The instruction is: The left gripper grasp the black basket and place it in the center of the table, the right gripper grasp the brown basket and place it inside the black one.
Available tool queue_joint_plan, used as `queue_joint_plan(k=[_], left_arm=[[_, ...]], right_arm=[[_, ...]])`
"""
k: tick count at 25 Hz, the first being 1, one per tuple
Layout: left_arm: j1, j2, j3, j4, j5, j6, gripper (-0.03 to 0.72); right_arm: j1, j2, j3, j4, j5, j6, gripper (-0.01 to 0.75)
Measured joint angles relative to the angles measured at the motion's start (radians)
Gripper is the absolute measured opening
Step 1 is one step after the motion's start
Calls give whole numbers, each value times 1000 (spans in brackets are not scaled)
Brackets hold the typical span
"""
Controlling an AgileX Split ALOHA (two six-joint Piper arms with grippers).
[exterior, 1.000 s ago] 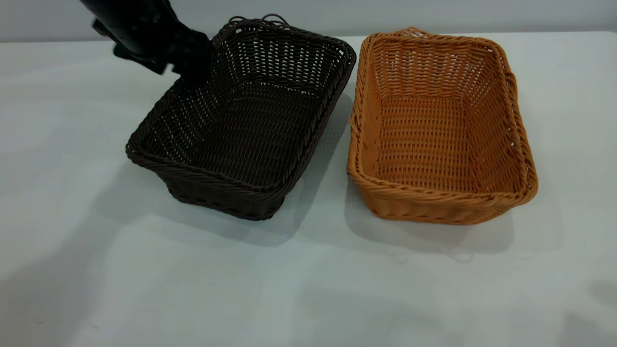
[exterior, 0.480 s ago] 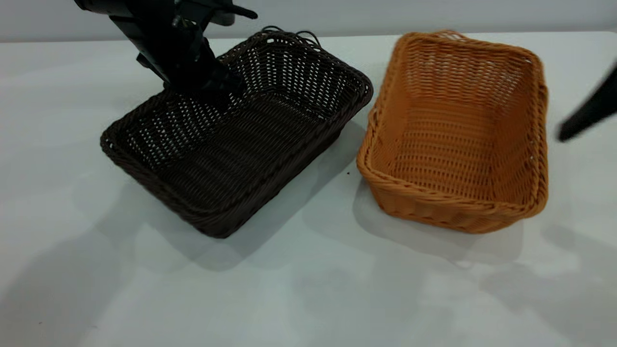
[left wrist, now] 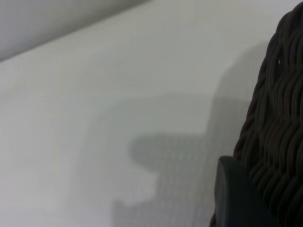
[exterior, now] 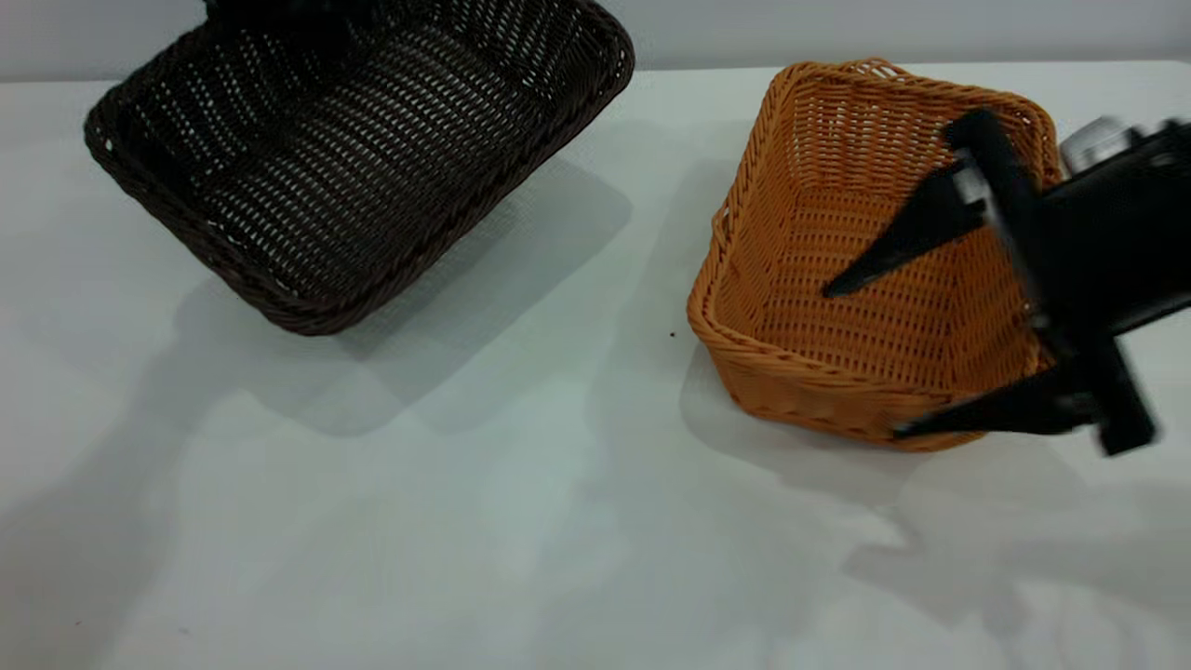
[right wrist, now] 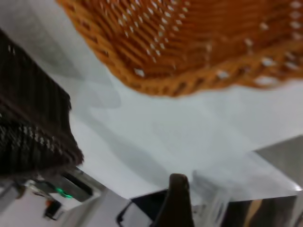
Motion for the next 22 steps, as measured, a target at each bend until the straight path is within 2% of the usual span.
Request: queue_joint_plan(k=[6, 11, 14, 18, 22], left_arm=[[16, 0, 0, 0, -2, 18, 235], [43, 1, 0, 0, -20, 51, 235], [62, 1, 0, 0, -38, 55, 235], [75, 1, 0, 0, -56, 75, 235], [75, 0, 0, 0, -59, 115, 235]], right_arm=[[19, 162, -108, 83, -9, -5, 583], [19, 235, -136, 106, -18, -4, 582], [19, 252, -153, 110, -60, -9, 554], [8, 254, -188, 113, -148, -53, 459], [-63, 260, -224, 120, -235, -126, 265]])
